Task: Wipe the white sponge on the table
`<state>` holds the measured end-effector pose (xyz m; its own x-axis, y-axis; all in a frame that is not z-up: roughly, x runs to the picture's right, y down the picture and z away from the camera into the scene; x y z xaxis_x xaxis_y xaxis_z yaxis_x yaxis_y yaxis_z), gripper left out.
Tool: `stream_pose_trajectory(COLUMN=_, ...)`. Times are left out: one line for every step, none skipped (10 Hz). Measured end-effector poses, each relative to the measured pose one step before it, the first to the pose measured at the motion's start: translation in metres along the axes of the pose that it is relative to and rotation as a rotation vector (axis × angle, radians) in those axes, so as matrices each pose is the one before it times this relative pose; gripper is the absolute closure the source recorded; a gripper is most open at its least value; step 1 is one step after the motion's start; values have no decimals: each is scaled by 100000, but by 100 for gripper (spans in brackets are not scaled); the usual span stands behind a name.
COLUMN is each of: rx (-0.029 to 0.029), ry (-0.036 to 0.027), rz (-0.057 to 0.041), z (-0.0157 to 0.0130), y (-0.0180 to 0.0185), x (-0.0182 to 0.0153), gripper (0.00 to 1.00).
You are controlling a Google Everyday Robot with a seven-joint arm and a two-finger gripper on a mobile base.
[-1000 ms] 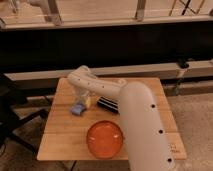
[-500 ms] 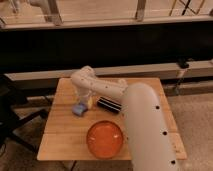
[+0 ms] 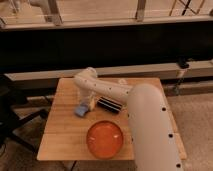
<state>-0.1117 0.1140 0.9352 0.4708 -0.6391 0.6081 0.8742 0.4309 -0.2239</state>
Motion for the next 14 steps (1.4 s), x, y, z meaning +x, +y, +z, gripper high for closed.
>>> stream_pose_trajectory(rx=-67, ry=44, rz=-115, z=22, y=-58, x=-56, gripper=100)
stream_pose_trajectory(rx=18, ry=26, rz=59, z=-8, y=21, x=32, gripper=100)
stream_pose_trajectory(rx=-13, ry=-31, rz=-33, z=4, y=0, x=-20, gripper=100)
stream_pose_trajectory(rx=-16, ry=12, rz=-16, z=6, y=5, x=0, gripper=100)
stream_pose_trajectory(rx=-7, ry=-1, rz=-26, z=1, y=-1, x=-9, gripper=100)
stream_pose_trajectory(rx=3, ry=-38, rz=14, z=-7, y=5, x=-9, gripper=100)
stream_pose_trajectory(rx=14, ry=41, rz=-23, z=-21, y=-9, x=4, gripper=100)
stream_pose_trajectory(rx=1, ry=70, rz=-62, z=-54, y=-10, x=1, gripper=100)
stream_pose_trajectory(rx=2, ry=-1, rz=1, z=-6, y=8, x=1, gripper=100)
stream_pose_trajectory(rx=-373, ry=308, rz=-882, z=20, y=94, x=-220, gripper=100)
stream_pose_trajectory(rx=-569, ry=1471, rz=-2748, z=44, y=202, x=-648, gripper=100)
stream_pose_trajectory(rx=-407, ry=1800, rz=-3741, z=22, y=-10, x=-1293, gripper=100)
stream_pose_trajectory(rx=-426, ry=2431, rz=-4973, z=-18, y=-38, x=-2010, gripper=100)
stream_pose_trajectory(rx=-252, ry=1070, rz=-2722, z=-75, y=-6, x=-1256, gripper=100)
